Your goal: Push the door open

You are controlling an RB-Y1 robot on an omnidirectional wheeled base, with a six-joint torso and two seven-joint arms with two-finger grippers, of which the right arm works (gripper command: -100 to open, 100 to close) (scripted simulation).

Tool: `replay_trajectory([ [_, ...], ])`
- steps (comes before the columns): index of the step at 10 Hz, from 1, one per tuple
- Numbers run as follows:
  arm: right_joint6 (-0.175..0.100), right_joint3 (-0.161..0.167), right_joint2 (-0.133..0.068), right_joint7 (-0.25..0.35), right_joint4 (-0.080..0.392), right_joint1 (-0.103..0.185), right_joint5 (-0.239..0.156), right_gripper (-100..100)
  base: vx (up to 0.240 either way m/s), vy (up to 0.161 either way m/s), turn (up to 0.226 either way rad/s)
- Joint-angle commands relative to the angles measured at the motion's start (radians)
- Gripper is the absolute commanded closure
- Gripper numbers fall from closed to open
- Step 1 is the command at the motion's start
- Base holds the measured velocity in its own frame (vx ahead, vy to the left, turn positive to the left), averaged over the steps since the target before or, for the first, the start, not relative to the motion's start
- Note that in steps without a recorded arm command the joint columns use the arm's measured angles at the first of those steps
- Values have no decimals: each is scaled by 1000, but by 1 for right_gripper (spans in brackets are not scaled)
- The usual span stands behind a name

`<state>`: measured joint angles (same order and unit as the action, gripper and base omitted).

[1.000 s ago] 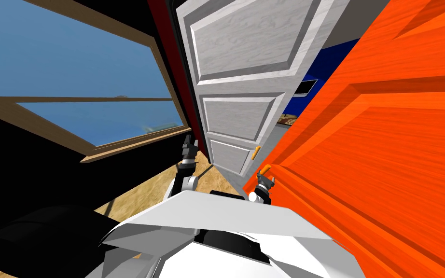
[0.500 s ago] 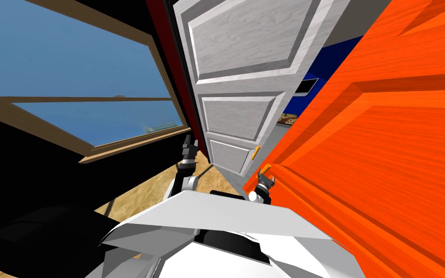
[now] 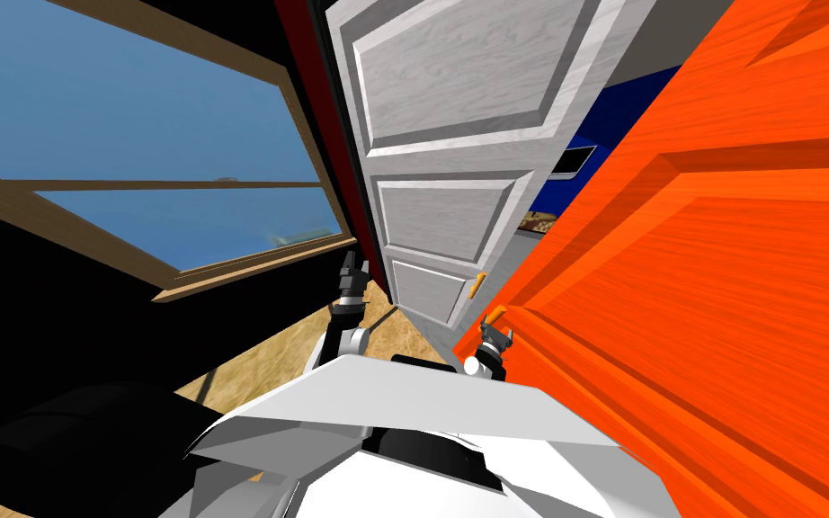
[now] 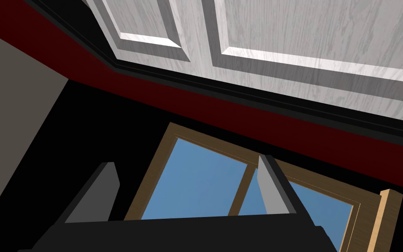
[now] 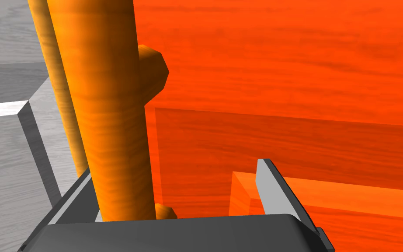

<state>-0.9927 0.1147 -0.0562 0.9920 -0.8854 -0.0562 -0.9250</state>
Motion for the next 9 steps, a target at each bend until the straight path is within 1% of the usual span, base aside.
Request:
replay_trajectory([
  [1, -15, -33, -28, -5, 13, -13, -1, 100, 9, -21, 3],
  [9, -15, -33, -28, -5, 13, -13, -1, 100, 4, -6, -3],
])
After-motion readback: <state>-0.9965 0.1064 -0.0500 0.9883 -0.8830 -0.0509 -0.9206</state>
